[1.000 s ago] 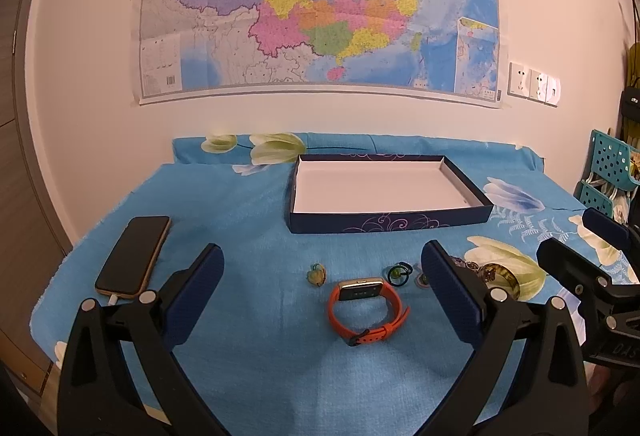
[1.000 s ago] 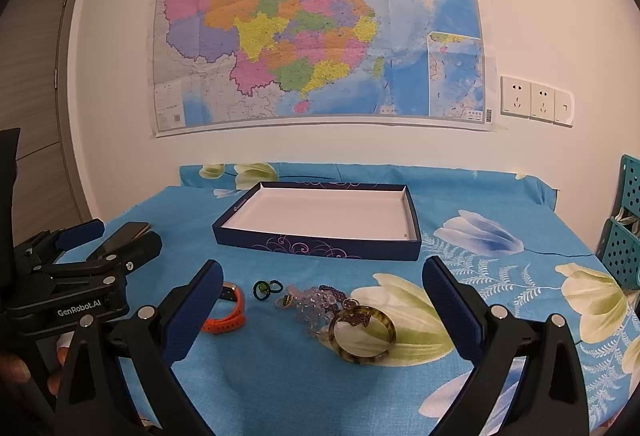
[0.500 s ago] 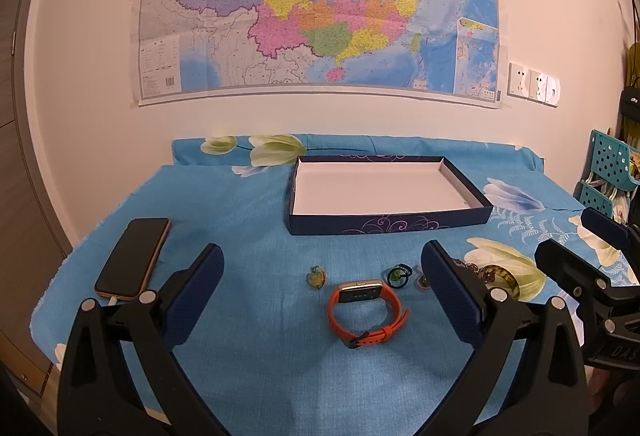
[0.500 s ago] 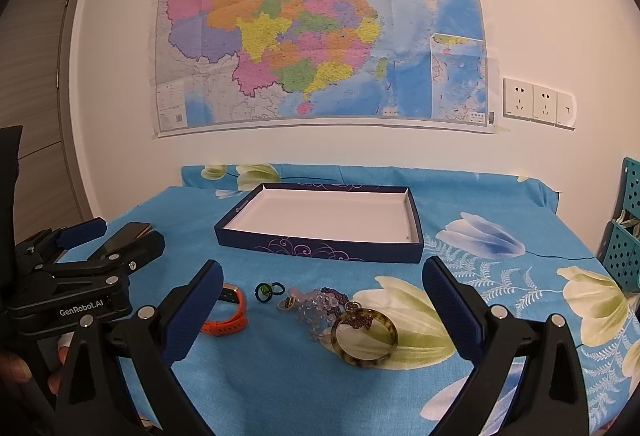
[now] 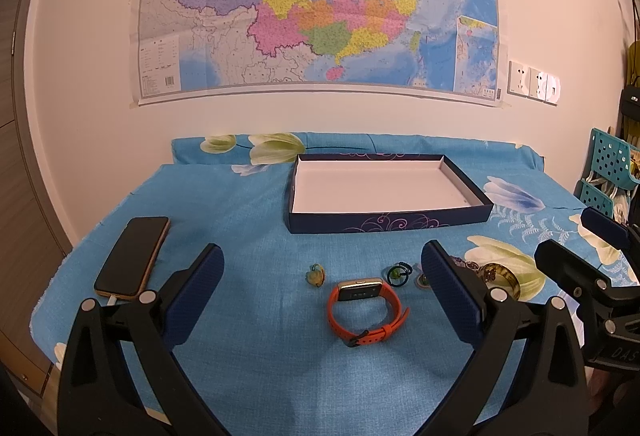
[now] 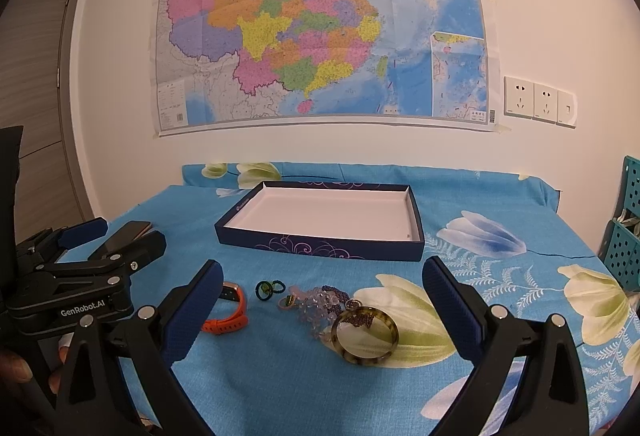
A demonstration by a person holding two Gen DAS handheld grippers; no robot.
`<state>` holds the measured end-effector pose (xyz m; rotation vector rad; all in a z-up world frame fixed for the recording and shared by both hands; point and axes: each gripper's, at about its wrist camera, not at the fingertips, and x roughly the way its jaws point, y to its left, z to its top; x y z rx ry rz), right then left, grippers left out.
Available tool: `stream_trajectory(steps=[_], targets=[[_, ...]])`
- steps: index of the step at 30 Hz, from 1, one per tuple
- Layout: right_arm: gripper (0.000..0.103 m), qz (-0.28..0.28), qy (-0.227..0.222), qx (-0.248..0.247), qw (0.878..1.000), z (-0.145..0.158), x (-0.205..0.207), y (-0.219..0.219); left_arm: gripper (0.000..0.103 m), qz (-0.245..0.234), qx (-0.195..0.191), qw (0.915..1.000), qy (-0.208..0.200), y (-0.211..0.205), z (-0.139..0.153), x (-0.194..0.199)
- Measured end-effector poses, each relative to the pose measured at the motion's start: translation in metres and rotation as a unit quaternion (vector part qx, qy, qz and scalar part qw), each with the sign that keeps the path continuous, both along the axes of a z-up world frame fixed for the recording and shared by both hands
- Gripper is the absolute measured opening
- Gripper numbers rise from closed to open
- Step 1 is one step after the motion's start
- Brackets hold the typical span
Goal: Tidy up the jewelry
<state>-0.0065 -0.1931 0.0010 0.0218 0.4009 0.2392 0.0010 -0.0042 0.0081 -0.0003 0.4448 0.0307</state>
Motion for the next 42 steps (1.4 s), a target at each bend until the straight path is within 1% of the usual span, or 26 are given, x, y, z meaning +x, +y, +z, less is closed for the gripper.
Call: stream_trajectory(steps=[29, 42], targets=[[0.096, 0.002, 0.002, 0.001, 1.000, -0.002, -0.001, 0.001, 0.097, 0.000, 0.001, 1.0000, 0.001, -0.001, -0.002, 0.000], [0.096, 0.003, 0.005, 0.001, 1.000, -0.005, 0.000, 0.003, 0.097, -0.002, 0.003, 1.0000, 0.009, -0.003, -0.013, 0.004]])
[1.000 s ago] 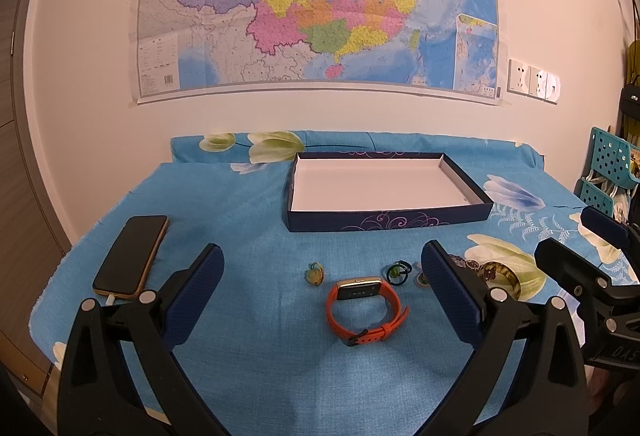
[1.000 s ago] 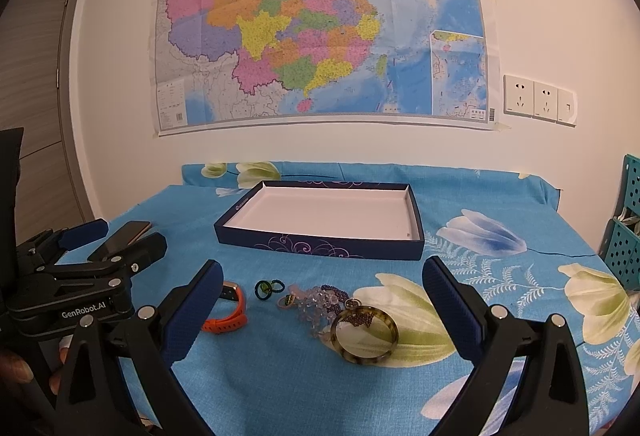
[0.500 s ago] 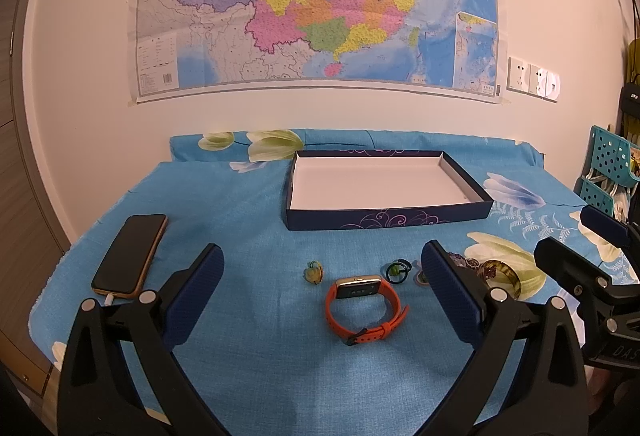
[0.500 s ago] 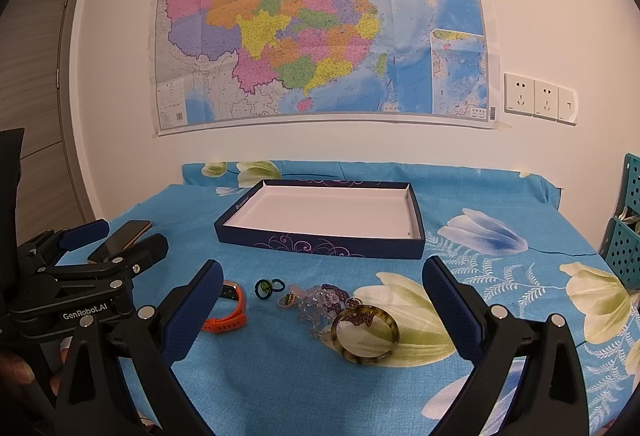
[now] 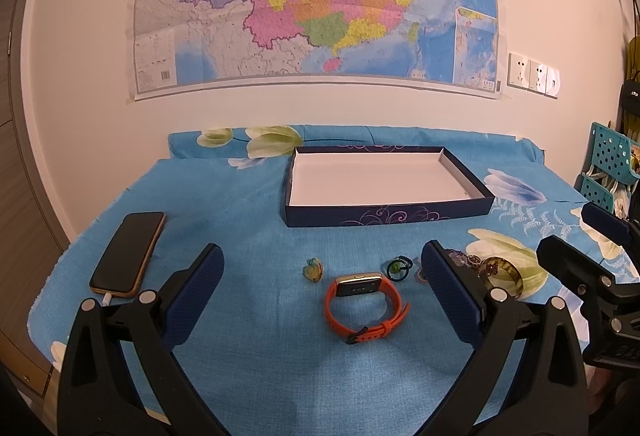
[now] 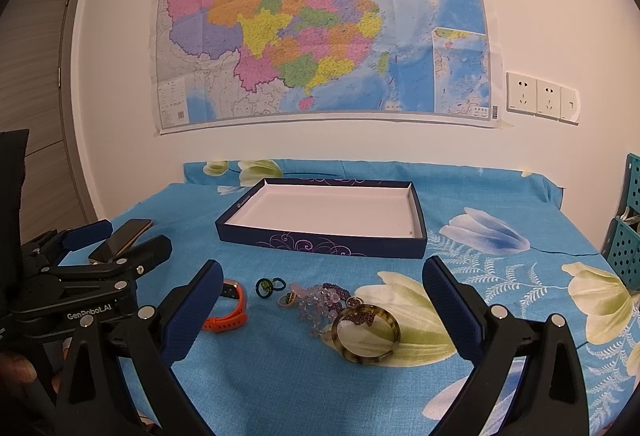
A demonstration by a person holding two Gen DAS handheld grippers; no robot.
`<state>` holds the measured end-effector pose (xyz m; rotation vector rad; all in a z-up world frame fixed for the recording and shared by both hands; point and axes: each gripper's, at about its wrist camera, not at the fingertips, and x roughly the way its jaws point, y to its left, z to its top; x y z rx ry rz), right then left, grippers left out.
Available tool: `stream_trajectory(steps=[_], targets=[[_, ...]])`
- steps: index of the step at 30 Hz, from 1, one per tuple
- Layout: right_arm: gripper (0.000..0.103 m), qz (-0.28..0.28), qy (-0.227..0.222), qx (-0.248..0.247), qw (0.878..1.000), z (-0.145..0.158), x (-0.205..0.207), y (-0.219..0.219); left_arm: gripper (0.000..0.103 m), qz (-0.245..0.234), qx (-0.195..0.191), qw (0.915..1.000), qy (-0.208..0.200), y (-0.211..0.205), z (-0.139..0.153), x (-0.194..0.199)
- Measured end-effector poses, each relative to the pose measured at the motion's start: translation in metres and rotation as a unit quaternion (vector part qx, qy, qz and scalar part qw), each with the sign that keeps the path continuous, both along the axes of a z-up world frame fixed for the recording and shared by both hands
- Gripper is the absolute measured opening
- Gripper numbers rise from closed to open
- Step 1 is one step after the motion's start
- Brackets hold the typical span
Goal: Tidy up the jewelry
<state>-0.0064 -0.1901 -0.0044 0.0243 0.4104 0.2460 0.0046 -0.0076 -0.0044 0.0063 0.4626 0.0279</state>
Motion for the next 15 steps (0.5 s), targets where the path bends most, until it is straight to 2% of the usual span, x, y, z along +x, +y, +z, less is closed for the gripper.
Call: stream_trajectory(steps=[10, 15], targets=[[0.096, 0.007, 0.006, 0.003, 1.000, 0.000, 0.005, -0.001, 0.097, -0.009, -0.003, 0.9996, 0.025, 0.002, -0.006, 0.011], [0.096, 0.001, 0.028, 0.000, 1.000, -0.006, 0.014, -0.009, 0.097, -0.020, -0.001, 0.9988, 0.046, 0.001, -0.015, 0.021]])
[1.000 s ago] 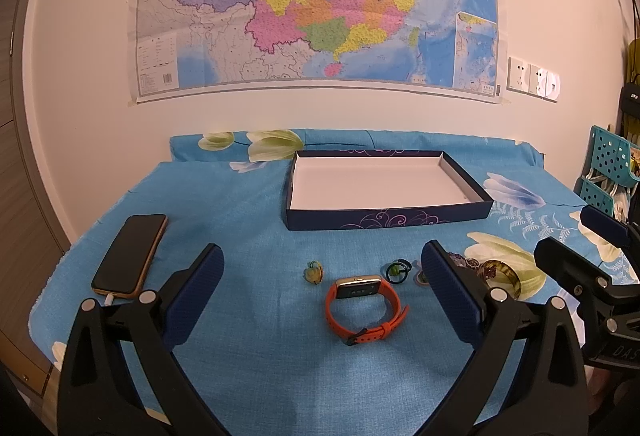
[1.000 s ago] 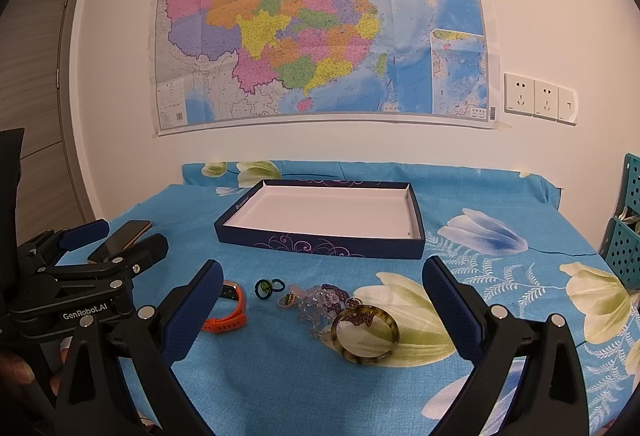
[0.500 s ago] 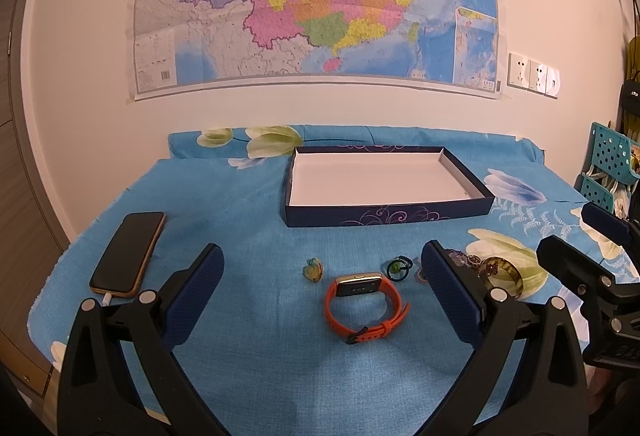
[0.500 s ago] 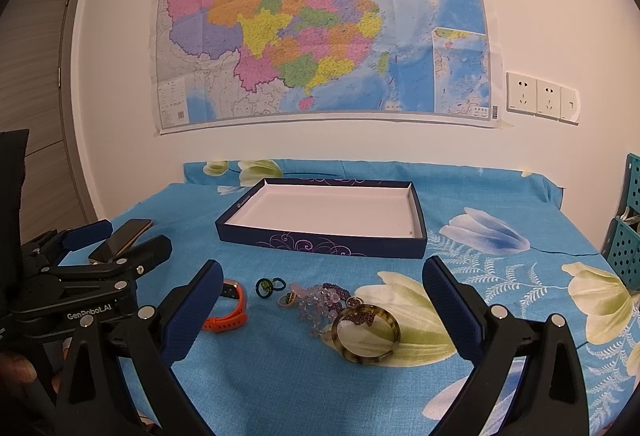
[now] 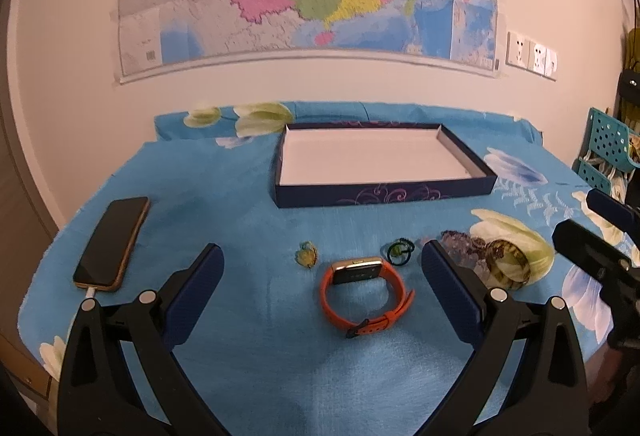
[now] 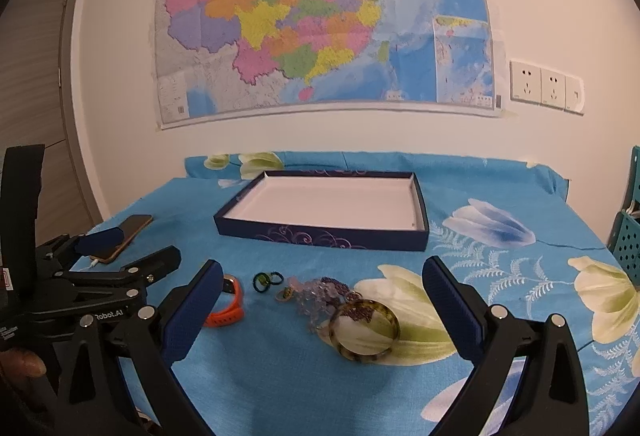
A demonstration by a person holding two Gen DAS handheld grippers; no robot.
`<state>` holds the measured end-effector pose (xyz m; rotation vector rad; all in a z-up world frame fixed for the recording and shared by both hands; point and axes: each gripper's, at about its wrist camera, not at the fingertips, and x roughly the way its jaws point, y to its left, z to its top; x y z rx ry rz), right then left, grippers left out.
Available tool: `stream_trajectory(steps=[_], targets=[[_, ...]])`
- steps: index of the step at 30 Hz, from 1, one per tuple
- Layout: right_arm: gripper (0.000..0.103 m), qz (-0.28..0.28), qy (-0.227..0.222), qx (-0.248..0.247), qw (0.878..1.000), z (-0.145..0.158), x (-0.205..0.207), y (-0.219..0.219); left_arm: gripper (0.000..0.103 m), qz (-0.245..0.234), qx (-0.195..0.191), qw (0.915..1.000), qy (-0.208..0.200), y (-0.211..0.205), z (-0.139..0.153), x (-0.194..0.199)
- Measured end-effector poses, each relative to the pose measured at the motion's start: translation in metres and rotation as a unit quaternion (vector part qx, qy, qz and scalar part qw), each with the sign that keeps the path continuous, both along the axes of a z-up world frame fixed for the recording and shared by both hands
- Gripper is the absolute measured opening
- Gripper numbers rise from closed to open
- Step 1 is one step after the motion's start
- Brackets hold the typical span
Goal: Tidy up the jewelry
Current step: 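Grasp the orange watch band with the left gripper while the right gripper grasps the tortoiseshell bangle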
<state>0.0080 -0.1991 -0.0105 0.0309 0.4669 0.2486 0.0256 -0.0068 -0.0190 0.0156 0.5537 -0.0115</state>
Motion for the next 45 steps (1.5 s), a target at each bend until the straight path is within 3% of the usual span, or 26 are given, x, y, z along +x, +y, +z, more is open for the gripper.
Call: stream_trajectory(steps=[6, 9, 15, 18, 19, 23, 27, 30, 34, 38, 45], targets=[[0.096, -0.012, 0.036, -0.008, 0.999, -0.013, 0.014, -0.013, 0.097, -0.011, -0.005, 0.9991, 0.041, 0.003, -0.017, 0.016], [0.091, -0.009, 0.061, -0.008, 0.998, -0.021, 0.024, -0.020, 0.097, -0.017, -0.010, 0.9978, 0.062, 0.006, -0.024, 0.025], [0.065, -0.004, 0.134, -0.017, 0.991, -0.044, 0.051, -0.032, 0.082, -0.037, -0.013, 0.9935, 0.107, 0.007, -0.039, 0.042], [0.052, 0.005, 0.163, -0.009, 0.987, -0.054, 0.060, -0.038, 0.070, -0.047, -0.013, 0.9915, 0.121, 0.007, -0.045, 0.046], [0.047, 0.008, 0.168, -0.007, 0.986, -0.057, 0.061, -0.039, 0.065, -0.051, -0.012, 0.9908, 0.125, 0.006, -0.047, 0.046], [0.043, 0.018, 0.184, -0.013, 0.983, -0.063, 0.068, -0.038, 0.053, -0.066, -0.022, 0.9872, 0.143, 0.007, -0.052, 0.051], [0.031, 0.028, 0.193, -0.018, 0.981, -0.068, 0.073, -0.037, 0.046, -0.072, -0.026, 0.9852, 0.153, 0.008, -0.056, 0.056], [0.010, 0.032, 0.197, -0.024, 0.980, -0.068, 0.075, -0.038, 0.032, -0.078, -0.030, 0.9836, 0.160, 0.008, -0.056, 0.058], [0.005, 0.040, 0.197, -0.036, 0.979, -0.066, 0.076, -0.037, 0.018, -0.075, -0.028, 0.9836, 0.162, 0.009, -0.055, 0.059], [0.005, 0.045, 0.196, -0.015, 0.979, -0.061, 0.077, -0.042, 0.009, -0.072, -0.026, 0.9836, 0.164, 0.011, -0.053, 0.060], [0.005, 0.053, 0.177, 0.026, 0.983, -0.039, 0.079, -0.052, 0.008, -0.077, -0.037, 0.9848, 0.151, 0.018, -0.041, 0.059]])
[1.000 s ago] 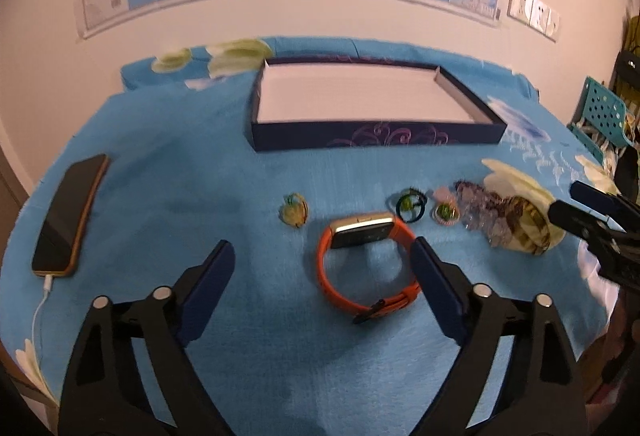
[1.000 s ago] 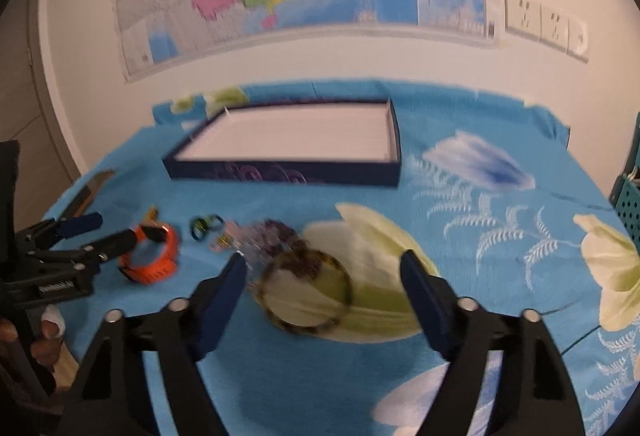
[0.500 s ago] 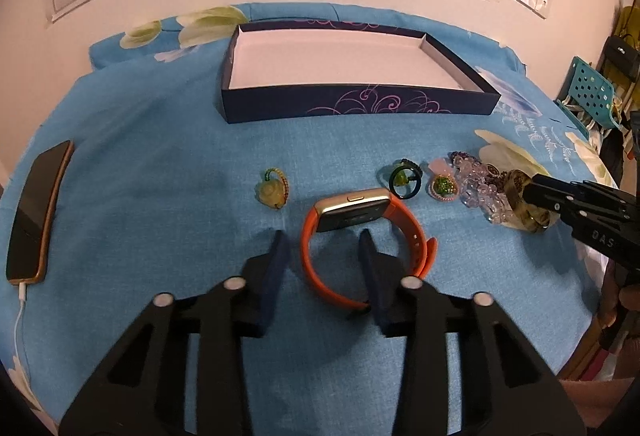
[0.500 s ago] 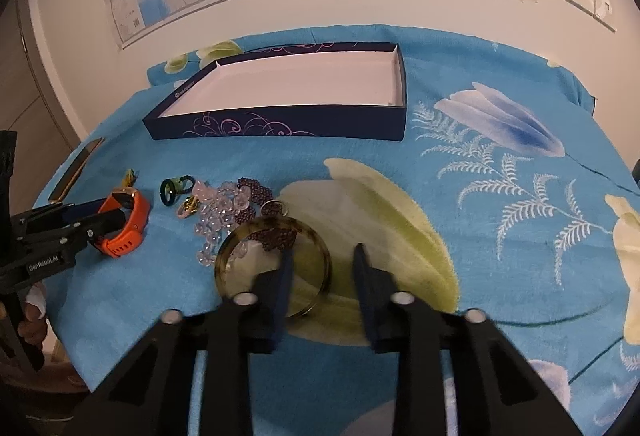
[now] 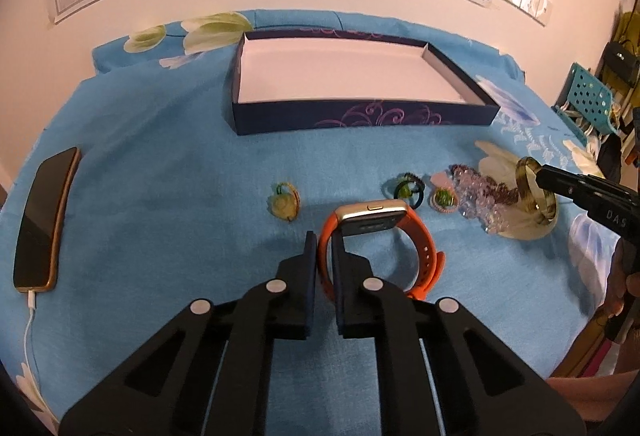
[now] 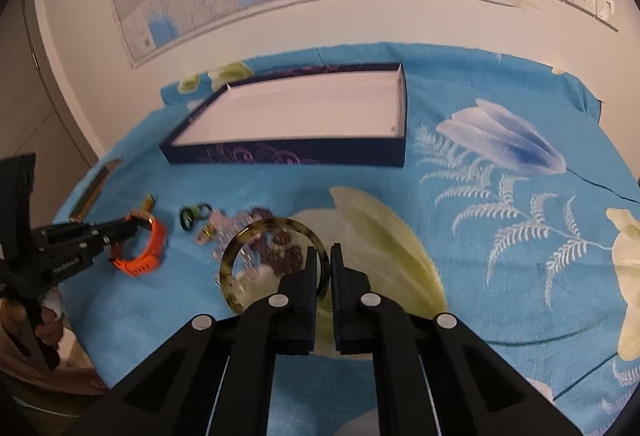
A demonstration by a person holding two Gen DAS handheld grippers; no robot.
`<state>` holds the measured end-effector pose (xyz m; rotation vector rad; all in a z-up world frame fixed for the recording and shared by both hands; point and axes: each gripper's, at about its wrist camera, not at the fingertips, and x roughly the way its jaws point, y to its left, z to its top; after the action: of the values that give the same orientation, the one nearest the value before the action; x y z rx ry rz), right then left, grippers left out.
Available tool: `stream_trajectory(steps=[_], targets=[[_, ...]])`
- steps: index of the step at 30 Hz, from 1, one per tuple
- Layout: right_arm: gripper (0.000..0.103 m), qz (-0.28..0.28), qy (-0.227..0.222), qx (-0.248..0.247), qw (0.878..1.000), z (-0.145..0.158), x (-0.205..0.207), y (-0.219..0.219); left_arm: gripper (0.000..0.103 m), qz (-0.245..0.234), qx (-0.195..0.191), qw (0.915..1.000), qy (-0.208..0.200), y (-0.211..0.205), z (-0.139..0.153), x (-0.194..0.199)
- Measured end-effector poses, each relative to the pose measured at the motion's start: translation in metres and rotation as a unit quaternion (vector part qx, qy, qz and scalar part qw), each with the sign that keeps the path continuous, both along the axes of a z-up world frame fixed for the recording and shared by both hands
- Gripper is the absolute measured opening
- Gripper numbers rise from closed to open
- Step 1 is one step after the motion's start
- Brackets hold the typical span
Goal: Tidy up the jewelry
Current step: 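Grasp the orange watch band with the left gripper while the right gripper grasps the tortoiseshell bangle, then carry the watch into the navy tray with the left gripper while the right gripper places the bangle there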
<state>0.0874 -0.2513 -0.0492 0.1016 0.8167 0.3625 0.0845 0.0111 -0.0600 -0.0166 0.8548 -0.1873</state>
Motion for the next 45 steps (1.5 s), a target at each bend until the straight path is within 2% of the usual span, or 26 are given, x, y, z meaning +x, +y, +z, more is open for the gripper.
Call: stream_trajectory(steps=[6, 9, 13, 17, 22, 27, 38, 45], targets=[[0.005, 0.007, -0.024, 0.007, 1.000, 0.019, 0.017, 0.001, 0.008, -0.006, -0.021, 0.9995, -0.023, 0.009, 0.023, 0.010], [0.005, 0.009, -0.037, 0.001, 0.999, 0.028, 0.034, 0.004, 0.008, -0.006, -0.028, 0.9990, -0.033, 0.012, 0.036, 0.027], [0.005, 0.011, -0.049, -0.009, 0.999, 0.038, 0.067, 0.008, 0.008, 0.000, -0.013, 0.9984, -0.055, 0.011, 0.052, 0.061], [0.005, 0.010, -0.051, -0.018, 0.998, 0.043, 0.109, 0.015, 0.008, 0.002, -0.005, 0.9982, -0.059, 0.009, 0.059, 0.099], [0.005, 0.006, -0.038, -0.028, 0.999, 0.038, 0.156, 0.025, 0.009, 0.005, 0.007, 0.9988, -0.049, 0.004, 0.051, 0.152], [0.005, -0.002, -0.019, -0.045, 0.999, 0.027, 0.199, 0.036, 0.010, 0.010, 0.003, 0.9996, -0.026, 0.002, 0.039, 0.198], [0.005, -0.019, 0.041, -0.074, 0.996, 0.002, 0.271, 0.045, 0.010, 0.010, 0.031, 0.9994, 0.009, -0.008, 0.017, 0.260], [0.006, -0.024, 0.071, -0.086, 0.993, -0.006, 0.288, 0.051, 0.008, 0.003, 0.039, 0.9983, 0.042, -0.013, 0.008, 0.284]])
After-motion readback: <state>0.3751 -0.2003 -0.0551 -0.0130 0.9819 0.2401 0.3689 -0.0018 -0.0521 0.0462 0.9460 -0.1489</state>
